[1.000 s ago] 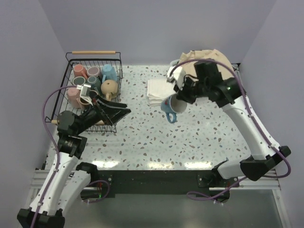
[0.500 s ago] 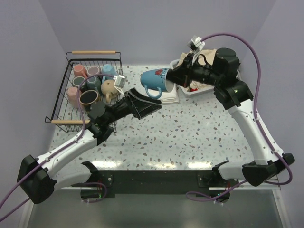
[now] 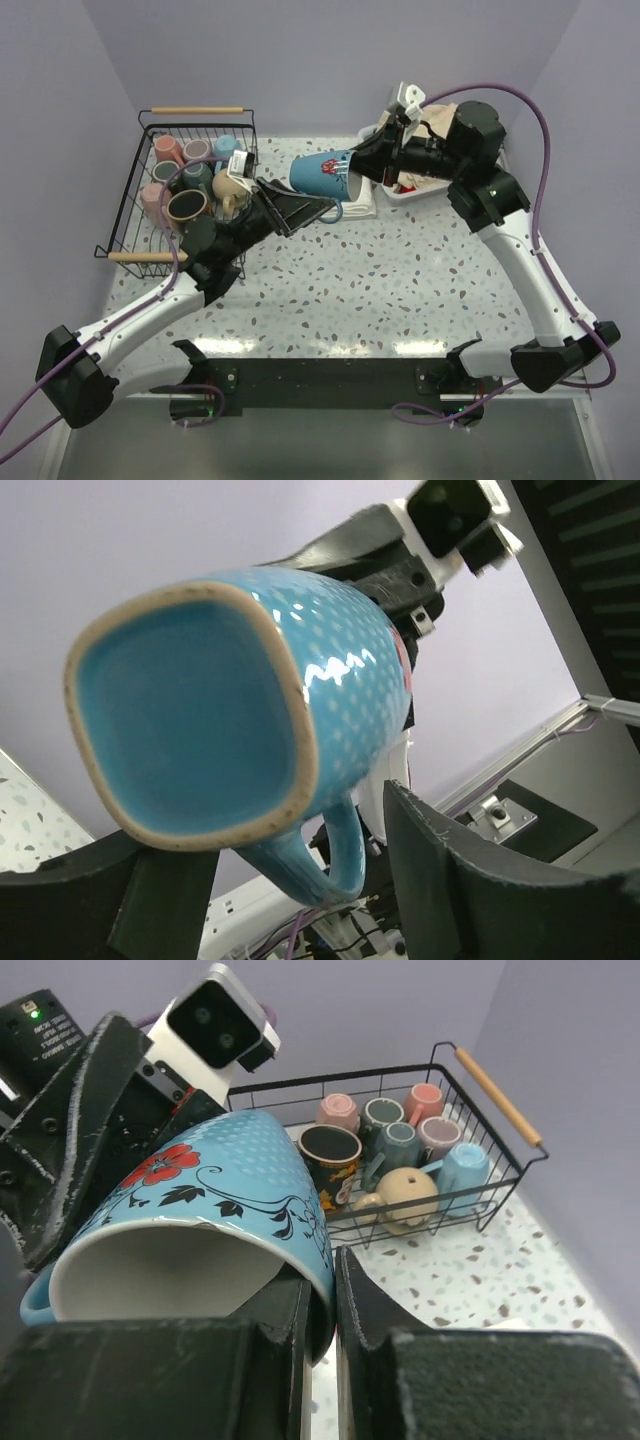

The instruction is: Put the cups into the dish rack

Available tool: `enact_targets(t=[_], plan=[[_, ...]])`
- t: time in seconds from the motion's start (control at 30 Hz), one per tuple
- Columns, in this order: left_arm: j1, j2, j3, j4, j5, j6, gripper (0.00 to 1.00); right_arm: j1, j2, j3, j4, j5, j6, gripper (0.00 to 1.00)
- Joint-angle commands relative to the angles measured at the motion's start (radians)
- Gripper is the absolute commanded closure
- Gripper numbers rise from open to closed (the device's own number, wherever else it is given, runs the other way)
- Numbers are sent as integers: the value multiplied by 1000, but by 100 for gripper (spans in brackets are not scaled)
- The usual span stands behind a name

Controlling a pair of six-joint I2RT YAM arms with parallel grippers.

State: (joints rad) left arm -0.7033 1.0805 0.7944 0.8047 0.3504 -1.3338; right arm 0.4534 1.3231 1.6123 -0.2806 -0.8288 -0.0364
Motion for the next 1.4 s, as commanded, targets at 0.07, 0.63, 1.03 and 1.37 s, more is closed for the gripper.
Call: enact_targets(t=[0.07,0.63,1.03,1.37], plan=[[-1,-10,75,82,-39,-41,43,54,-19,77,-192,7,-416,100],[56,-323,94,-556,-243,500,100,53,-99,-15,-307,62,-355,20],[120,-347,270,-1157,-859,731,100,31,-235,-284,-287,586,-105,1],[435,-137,380,-1300,-957,645,100,-287,-343,-704,-23,309,130,1]])
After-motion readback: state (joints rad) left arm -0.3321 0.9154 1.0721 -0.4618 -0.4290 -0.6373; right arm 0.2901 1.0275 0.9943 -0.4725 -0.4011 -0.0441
